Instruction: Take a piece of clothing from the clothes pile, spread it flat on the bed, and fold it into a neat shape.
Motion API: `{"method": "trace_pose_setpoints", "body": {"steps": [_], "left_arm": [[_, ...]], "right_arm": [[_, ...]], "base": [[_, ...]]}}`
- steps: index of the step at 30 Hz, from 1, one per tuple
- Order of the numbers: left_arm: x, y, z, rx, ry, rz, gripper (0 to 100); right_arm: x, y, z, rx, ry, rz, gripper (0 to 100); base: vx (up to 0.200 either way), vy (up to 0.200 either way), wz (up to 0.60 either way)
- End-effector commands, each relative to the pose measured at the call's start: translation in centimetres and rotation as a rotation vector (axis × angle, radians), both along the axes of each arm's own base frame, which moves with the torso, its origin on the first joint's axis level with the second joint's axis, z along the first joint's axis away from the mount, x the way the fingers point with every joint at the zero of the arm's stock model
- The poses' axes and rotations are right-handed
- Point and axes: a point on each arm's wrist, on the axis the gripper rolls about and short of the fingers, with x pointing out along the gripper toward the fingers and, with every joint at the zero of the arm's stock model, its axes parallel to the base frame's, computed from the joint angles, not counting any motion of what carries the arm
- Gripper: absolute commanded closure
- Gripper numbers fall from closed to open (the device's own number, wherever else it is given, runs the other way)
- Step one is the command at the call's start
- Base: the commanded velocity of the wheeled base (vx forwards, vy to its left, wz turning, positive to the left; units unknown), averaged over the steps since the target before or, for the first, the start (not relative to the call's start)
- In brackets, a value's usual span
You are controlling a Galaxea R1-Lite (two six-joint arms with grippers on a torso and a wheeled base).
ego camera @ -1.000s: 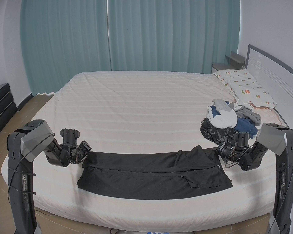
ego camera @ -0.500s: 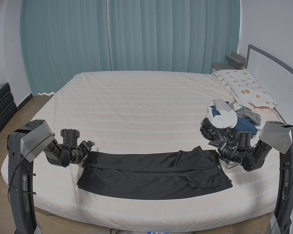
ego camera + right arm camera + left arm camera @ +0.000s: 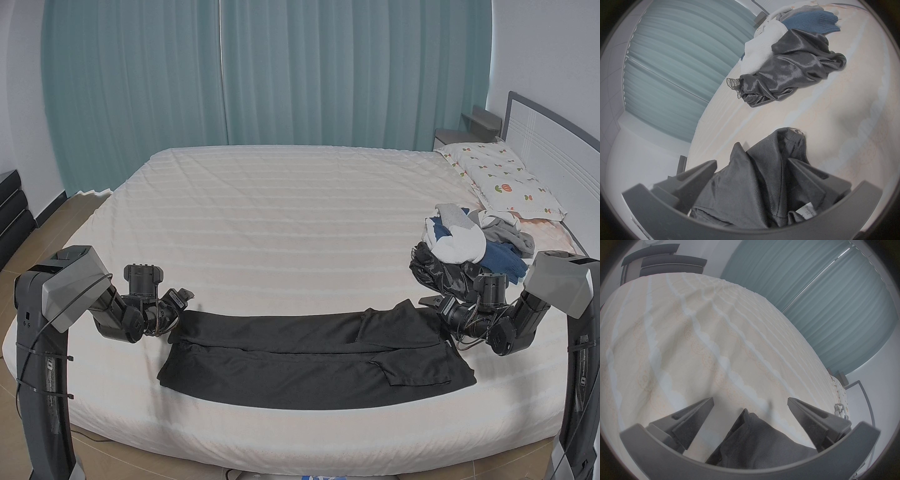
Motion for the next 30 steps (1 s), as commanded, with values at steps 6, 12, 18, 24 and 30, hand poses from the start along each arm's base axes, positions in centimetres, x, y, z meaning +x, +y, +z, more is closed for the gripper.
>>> {"method": "trace_pose_setpoints", "body": {"steps": [6,12,18,24,30], "left_arm": [[0.0,0.0,0.1,-0.001,-0.003,0.001,0],[0.0,0.1,0.2,-0.005,-0.005,0.003,0],[0.0,0.1,0.3,-0.006,-0.006,0.005,0],[0.0,0.3,0.5,-0.006,-0.011,0.008,0],[0.0,1.0,2.0,-0.015,-0.040,0.020,0]], "right_arm": [[0.5,-0.6,-0.4,-0.006,-0.008,-0.027,100],[1.1,-1.7,-0.2,-0.001,-0.026,-0.057,100],[1.4,-1.8,-0.6,0.002,-0.030,-0.062,100],[1.4,-2.2,-0.9,0.002,-0.024,-0.071,100],[1.5,-2.2,-1.0,0.001,-0.035,-0.070,100]], "base": [[0.000,0.000,0.00],[0.000,0.000,0.00],[0.000,0.000,0.00],[0.000,0.000,0.00],[0.000,0.000,0.00]]}}
